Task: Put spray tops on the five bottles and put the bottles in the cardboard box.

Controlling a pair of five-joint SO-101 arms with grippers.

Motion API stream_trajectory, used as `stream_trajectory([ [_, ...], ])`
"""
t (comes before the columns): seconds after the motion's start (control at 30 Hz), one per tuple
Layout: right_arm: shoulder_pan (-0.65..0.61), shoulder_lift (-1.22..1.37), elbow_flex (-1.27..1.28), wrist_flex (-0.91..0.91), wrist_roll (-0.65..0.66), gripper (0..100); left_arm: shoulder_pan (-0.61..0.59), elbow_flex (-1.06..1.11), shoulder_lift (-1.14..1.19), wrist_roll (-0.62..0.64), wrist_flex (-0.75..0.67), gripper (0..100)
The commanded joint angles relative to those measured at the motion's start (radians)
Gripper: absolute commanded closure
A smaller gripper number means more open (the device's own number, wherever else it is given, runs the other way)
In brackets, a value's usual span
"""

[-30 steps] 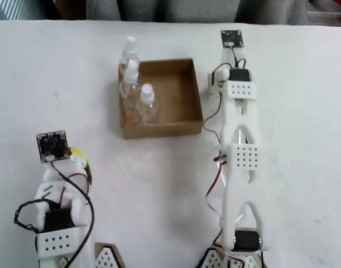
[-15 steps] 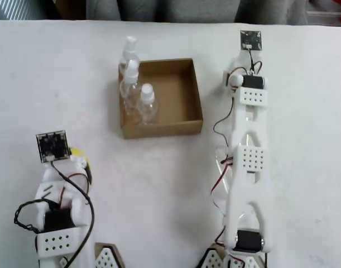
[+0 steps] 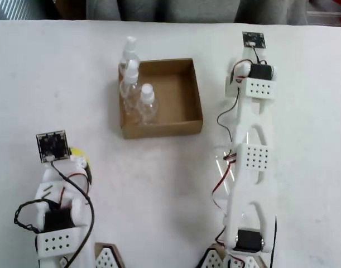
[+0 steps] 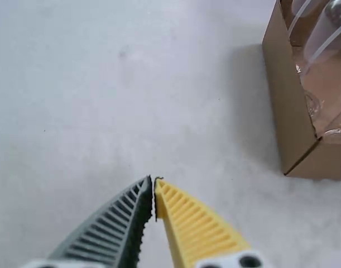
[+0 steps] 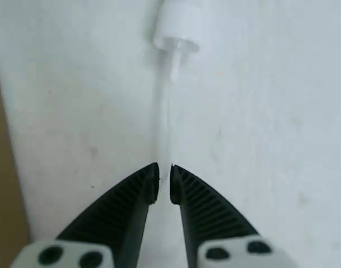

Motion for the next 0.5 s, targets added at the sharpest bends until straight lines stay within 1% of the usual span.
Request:
stream_trajectory([
  [0.0,0.013,-0.085,-0.026,0.033,-0.008,98.2,0.005,-0.005,-0.018,-0.011,0.008,97],
  [0.1,0.015,-0.105,-0.026,0.067,-0.008,98.2,0.005,-0.005,-0.018,-0.011,0.008,97],
  [0.2,0.024,-0.110,-0.026,0.044,-0.008,98.2,0.005,-0.005,-0.018,-0.011,0.008,97],
  [0.33,0.025,-0.108,-0.025,-0.085,-0.008,97.7,0.005,-0.005,-0.018,-0.011,0.008,97],
  [0.47,0.024,-0.101,-0.012,-0.265,-0.008,97.6,0.005,-0.005,-0.018,-0.011,0.021,97],
])
